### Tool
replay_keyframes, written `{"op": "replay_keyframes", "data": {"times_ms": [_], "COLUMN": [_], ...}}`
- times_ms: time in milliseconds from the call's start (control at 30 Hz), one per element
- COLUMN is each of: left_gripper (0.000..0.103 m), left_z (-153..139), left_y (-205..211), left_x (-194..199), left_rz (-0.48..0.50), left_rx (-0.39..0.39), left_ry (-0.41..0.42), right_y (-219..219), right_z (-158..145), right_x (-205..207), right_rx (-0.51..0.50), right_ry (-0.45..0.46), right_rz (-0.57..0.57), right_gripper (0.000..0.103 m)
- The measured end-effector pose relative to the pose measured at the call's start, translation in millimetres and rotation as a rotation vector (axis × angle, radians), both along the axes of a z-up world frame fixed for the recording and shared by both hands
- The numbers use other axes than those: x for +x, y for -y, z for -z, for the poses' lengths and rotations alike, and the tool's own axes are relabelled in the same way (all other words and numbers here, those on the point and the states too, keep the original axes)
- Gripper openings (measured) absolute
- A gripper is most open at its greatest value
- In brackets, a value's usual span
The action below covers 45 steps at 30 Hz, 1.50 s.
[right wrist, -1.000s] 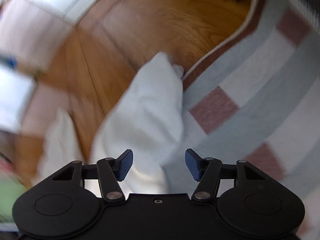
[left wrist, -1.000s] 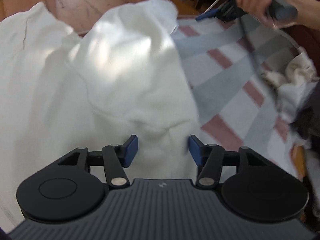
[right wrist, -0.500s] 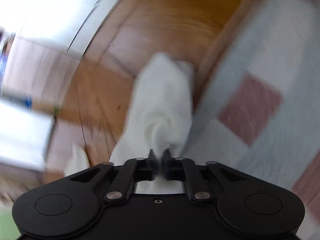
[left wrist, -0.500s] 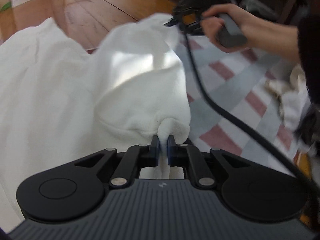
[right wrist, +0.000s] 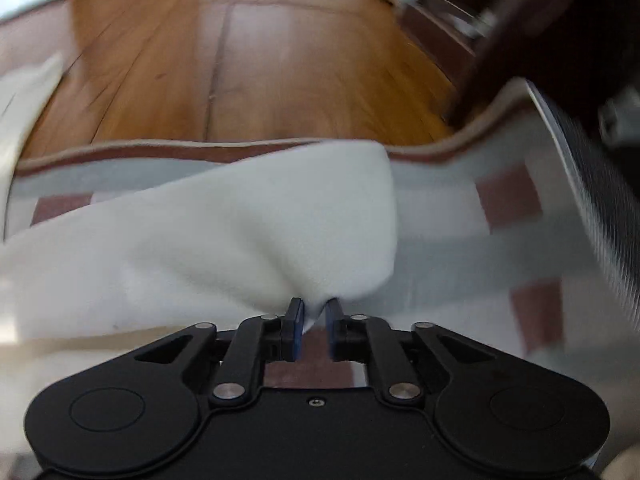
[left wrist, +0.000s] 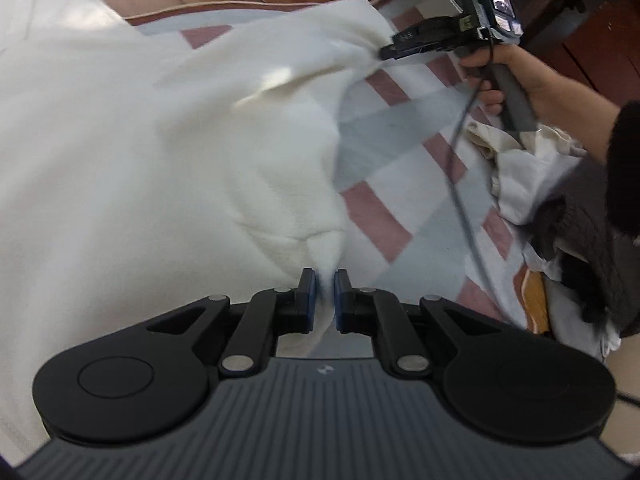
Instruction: Fold clothes
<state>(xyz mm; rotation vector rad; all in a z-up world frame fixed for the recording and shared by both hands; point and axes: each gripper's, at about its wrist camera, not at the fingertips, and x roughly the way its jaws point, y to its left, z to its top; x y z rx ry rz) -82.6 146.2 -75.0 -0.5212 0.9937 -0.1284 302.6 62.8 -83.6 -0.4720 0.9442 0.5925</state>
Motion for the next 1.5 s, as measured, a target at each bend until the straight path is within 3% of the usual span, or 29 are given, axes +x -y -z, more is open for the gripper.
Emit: {"op": "replay_keyframes", "data": {"times_ms": [67,133,200,267,300,333,367,400,433,467,500,533,567,633,733,800,867,933,1033,1067,1167,1267,1333,1400,1433,1500], "left_gripper": [0.012,0.022,0.035,0.058,0.066,0.070,0.070,0.070,0.070,0.064,0.051,0.013,0.000,0.000,0.000,0.000,0.003,0.006,0.036,0.040,0.043,0.045,0.045,0.046,0.047,0.050], "left_z": [-2,-5,-6,-8,-8,-9,-9,-10,-7,-3,0,4,6,8,2,6,13,17,17,16,8,0,-2,-2,1,8], "left_y": [-4,-10,-4,3,6,10,13,17,17,16,15,15,13,6,-32,-58,-72,-79,-83,-83,-78,-70,-66,-66,-65,-61], "left_x": [-2,-4,-4,-3,-3,-3,-2,-2,0,3,7,10,13,13,-2,-13,-22,-27,-31,-31,-27,-25,-27,-35,-35,-33], "left_rz": [0.002,-0.003,-0.006,-0.009,-0.010,-0.012,-0.013,-0.015,-0.004,-0.012,-0.012,-0.009,0.007,0.039,-0.059,-0.122,-0.150,-0.187,-0.230,-0.238,-0.223,-0.198,-0.191,-0.172,-0.158,-0.128], "left_rx": [-0.015,-0.036,0.051,0.146,0.193,0.240,0.287,0.335,0.311,0.280,0.259,0.239,0.219,0.155,0.000,-0.110,-0.151,-0.155,-0.144,-0.128,-0.047,0.011,0.067,0.083,0.048,-0.008], "left_ry": [0.012,0.029,0.039,0.048,0.053,0.058,0.062,0.067,0.071,0.075,0.070,0.063,0.036,-0.019,-0.013,-0.012,-0.029,-0.044,-0.041,-0.037,-0.041,-0.036,-0.043,-0.040,-0.028,-0.018], "right_y": [7,18,33,44,47,48,49,47,43,39,35,28,20,11,1,-10,-19,-26,-42,-50,-58,-72,-78,-74,-70,-59], "right_z": [2,5,10,22,32,36,38,39,40,40,37,31,23,-5,-56,-79,-97,-116,-126,-125,-105,-88,-84,-91,-95,-106], "right_x": [2,8,9,17,22,26,30,34,38,42,43,46,50,49,38,42,40,25,-29,-53,-119,-162,-141,-91,-67,-19], "right_rx": [0.100,0.215,0.341,0.478,0.524,0.578,0.639,0.666,0.677,0.687,0.673,0.628,0.583,0.547,0.522,0.483,0.441,0.444,0.426,0.386,0.418,0.261,0.129,0.052,0.055,0.094], "right_ry": [-0.060,-0.155,-0.261,-0.393,-0.459,-0.475,-0.469,-0.448,-0.422,-0.395,-0.356,-0.312,-0.277,-0.137,0.095,0.116,0.158,0.241,0.408,0.452,0.394,0.531,0.645,0.726,0.715,0.648], "right_rz": [0.064,0.131,0.212,0.338,0.396,0.454,0.515,0.566,0.614,0.662,0.684,0.684,0.668,0.608,0.481,0.409,0.337,0.270,0.070,-0.024,-0.275,-0.489,-0.453,-0.238,-0.133,0.061], "right_gripper": [0.055,0.068,0.070,0.074,0.076,0.086,0.087,0.087,0.086,0.076,0.062,0.023,0.010,0.010,0.009,0.009,0.008,0.008,0.009,0.009,0.007,0.006,0.006,0.006,0.006,0.020]}}
